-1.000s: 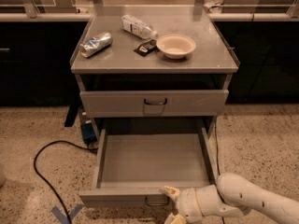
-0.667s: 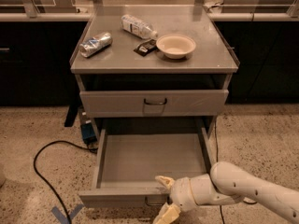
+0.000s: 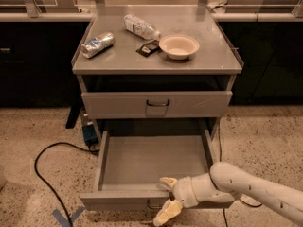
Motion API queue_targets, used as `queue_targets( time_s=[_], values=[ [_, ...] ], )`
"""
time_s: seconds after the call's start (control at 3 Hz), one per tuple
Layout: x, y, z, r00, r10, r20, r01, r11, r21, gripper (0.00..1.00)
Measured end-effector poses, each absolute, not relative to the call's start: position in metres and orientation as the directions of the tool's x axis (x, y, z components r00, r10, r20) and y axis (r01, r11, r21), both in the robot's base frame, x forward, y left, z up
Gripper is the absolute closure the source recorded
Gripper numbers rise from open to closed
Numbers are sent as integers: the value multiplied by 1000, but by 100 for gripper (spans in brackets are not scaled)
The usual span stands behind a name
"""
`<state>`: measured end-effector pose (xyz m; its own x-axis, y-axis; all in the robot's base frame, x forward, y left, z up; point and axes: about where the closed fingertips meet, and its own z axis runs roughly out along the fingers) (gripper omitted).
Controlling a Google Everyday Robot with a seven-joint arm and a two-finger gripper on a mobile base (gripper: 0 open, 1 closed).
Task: Open middle drawer
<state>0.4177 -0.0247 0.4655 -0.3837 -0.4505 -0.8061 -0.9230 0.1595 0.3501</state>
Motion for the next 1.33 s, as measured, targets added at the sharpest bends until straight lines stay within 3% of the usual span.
queue_targets(
  time_s=[0.67, 1.33],
  values=[
    [407, -34, 446, -447, -436, -781, -894, 179, 412, 0],
    [360, -27, 461, -502, -417, -758, -859, 139, 492, 0]
  ],
)
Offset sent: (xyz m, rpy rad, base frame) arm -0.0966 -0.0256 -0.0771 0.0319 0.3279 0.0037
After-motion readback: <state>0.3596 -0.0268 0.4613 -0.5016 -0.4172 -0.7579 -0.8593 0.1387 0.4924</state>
